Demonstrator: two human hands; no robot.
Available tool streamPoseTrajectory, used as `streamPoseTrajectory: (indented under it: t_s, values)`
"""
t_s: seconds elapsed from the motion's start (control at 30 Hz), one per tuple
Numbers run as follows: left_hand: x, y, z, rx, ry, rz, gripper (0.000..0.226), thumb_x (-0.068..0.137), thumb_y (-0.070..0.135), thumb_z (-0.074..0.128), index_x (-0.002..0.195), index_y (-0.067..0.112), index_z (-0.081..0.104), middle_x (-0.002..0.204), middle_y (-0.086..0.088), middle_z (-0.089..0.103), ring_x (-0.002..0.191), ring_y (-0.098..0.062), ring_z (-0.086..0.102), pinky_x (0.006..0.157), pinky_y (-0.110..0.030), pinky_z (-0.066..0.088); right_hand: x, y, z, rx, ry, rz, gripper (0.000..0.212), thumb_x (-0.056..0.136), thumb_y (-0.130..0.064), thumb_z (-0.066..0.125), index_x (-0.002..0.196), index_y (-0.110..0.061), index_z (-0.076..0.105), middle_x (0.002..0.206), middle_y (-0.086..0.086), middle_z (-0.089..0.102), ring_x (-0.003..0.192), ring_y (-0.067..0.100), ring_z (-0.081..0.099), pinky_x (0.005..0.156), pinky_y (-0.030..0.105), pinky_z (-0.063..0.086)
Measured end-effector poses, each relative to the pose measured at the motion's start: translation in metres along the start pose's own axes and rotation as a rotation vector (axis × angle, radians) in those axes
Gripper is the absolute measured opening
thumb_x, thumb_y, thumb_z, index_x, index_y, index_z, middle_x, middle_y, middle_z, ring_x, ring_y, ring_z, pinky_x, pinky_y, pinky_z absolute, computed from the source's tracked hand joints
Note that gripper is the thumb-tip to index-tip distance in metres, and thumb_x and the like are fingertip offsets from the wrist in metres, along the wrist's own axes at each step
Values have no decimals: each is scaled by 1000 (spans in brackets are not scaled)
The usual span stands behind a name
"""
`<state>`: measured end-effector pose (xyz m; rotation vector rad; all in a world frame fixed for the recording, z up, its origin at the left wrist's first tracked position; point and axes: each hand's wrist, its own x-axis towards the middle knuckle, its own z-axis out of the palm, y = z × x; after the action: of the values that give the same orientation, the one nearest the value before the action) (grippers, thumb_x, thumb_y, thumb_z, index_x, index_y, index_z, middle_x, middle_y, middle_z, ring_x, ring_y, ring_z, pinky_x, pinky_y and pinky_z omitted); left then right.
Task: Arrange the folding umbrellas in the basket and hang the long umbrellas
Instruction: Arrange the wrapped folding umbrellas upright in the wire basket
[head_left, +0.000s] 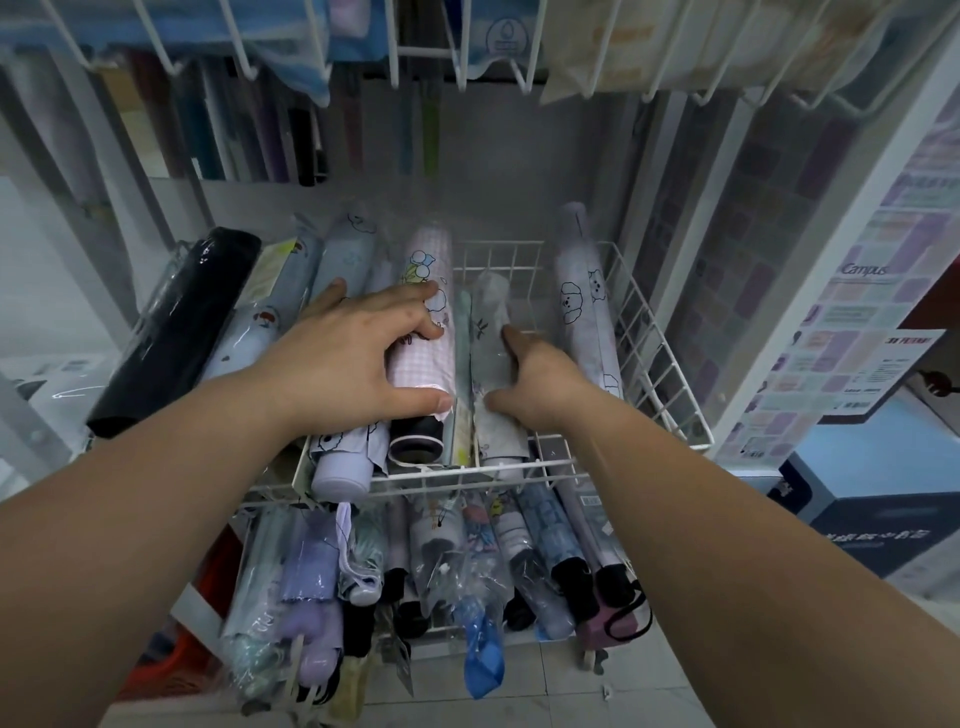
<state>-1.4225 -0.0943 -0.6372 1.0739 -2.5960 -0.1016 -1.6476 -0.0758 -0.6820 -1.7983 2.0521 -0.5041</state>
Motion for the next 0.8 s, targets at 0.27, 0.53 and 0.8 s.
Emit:
streamPoseTrajectory:
  t_s: [0.27,0.53,0.8]
  values:
    - [3,2,2,3,-8,-5,85,58,89,45,125,37,54,163,18,25,148,-6,30,124,-49,7,2,18,-28,-279,315,-35,35,91,-39,62,111,-12,68,111,13,64,101,33,61,75,30,47]
    - [4,5,5,-13,0,-4,86,57,88,45,125,36,55,163,19,26,147,-7,31,125,-51,8,13,40,-44,-121,253,287,89,95,-31,62,157,-41,-1,132,16,57,108,38,62,74,36,44]
    - [5,3,6,-13,-11,-10,87,56,90,44,125,38,53,163,20,24,147,-9,33,124,-51,7,-6,16,-58,-25,281,168,81,90,-26,63,157,-30,17,137,14,57,115,36,61,79,28,44]
